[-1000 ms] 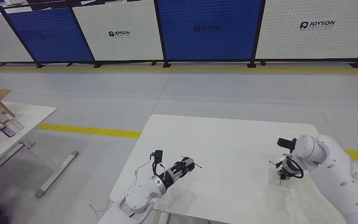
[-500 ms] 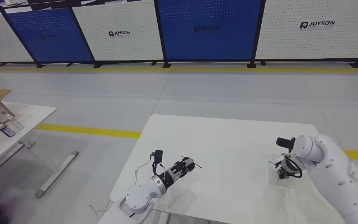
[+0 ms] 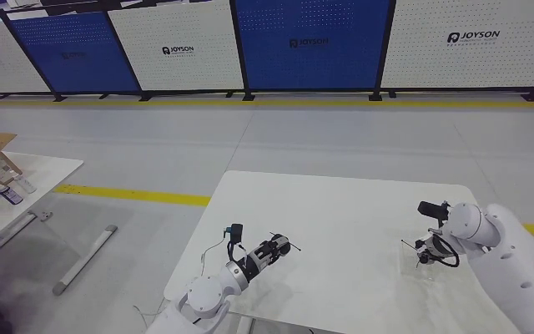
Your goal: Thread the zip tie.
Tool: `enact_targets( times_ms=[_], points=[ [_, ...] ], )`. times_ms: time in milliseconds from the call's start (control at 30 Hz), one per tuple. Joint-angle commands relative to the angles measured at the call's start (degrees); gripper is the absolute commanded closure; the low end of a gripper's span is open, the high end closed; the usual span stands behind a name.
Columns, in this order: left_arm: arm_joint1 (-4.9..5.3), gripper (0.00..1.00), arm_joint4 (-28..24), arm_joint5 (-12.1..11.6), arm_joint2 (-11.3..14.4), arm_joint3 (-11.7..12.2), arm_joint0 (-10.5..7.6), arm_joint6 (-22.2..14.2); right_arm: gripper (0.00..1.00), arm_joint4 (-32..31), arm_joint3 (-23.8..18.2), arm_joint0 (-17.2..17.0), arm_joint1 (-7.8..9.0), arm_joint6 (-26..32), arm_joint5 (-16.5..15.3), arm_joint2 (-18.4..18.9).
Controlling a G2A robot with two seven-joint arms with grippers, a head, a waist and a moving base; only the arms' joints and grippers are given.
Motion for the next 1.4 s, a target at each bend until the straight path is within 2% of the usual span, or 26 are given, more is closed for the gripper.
enact_targets(
  times_ms=[0, 167, 667, 800, 933, 1067, 1133, 1367],
  points=[
    [0.0, 1.0, 0.0, 0.0, 0.0, 0.0, 0.0, 0.0, 1.0, -0.61, -2.18, -1.54, 0.47, -0.13, 0.0, 2.43],
    [0.0, 1.0, 0.0, 0.0, 0.0, 0.0, 0.0, 0.0, 1.0, -3.95, -8.77, -6.54, 1.23, -0.48, 0.0, 7.38],
    [0.0, 1.0, 0.0, 0.0, 0.0, 0.0, 0.0, 0.0, 1.0, -3.95, -8.77, -6.54, 1.23, -0.48, 0.0, 7.38],
    [0.0, 1.0, 0.0, 0.0, 0.0, 0.0, 0.0, 0.0, 1.0, -2.2, -10.0, -8.04, 1.35, -4.08, -0.45, 8.99],
    [0.0, 1.0, 0.0, 0.0, 0.0, 0.0, 0.0, 0.0, 1.0, 0.78, -13.92, -10.73, 1.94, -7.65, -0.12, 13.07],
    [0.0, 1.0, 0.0, 0.0, 0.0, 0.0, 0.0, 0.0, 1.0, 5.0, -21.04, -16.62, 2.7, -13.93, -0.43, 18.84],
    [0.0, 1.0, 0.0, 0.0, 0.0, 0.0, 0.0, 0.0, 1.0, 7.14, -24.5, -20.07, 2.92, -16.81, -1.77, 20.91],
    [0.0, 1.0, 0.0, 0.0, 0.0, 0.0, 0.0, 0.0, 1.0, 7.5, -24.87, -20.59, 2.96, -17.12, -1.94, 21.26]
  ],
)
